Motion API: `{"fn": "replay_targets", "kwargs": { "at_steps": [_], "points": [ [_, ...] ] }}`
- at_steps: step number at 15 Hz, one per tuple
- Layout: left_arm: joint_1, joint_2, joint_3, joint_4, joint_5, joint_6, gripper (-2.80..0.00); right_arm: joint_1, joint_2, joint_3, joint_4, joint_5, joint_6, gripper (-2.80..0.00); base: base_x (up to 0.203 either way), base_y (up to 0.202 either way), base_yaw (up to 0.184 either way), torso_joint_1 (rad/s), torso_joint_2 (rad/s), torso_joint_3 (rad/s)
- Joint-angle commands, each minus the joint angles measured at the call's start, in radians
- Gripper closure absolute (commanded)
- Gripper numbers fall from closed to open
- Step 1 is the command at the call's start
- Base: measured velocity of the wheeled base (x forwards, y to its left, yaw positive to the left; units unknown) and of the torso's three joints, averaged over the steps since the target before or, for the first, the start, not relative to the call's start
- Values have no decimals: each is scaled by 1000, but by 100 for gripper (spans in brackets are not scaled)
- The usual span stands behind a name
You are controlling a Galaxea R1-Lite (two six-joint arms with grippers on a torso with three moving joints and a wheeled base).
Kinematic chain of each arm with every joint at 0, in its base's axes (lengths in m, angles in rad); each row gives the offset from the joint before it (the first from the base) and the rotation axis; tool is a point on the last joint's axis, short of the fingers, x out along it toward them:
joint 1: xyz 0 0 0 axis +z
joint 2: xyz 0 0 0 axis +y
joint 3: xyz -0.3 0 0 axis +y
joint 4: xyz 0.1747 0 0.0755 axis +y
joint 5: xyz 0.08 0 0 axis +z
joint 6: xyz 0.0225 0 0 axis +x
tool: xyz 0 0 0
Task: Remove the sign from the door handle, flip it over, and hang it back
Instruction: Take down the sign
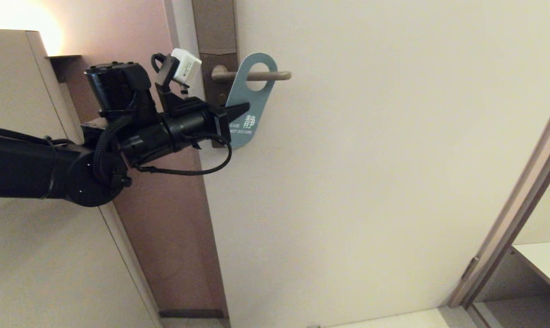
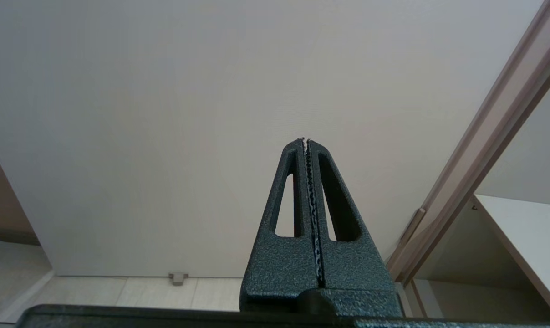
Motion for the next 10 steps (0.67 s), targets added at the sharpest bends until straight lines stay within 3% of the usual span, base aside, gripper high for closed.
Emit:
{"fn": "replay_targets", "kwargs": {
  "at_steps": [1,10],
  "points": [
    [-10,23,-16,-3,-1,0,0,-1,1,0,0,1,-2,0,0,0,0,0,0,0],
    [-31,113,-98,-5,32,-5,0,0,1,0,0,1,-1,0,0,0,0,0,0,0]
  ]
}}
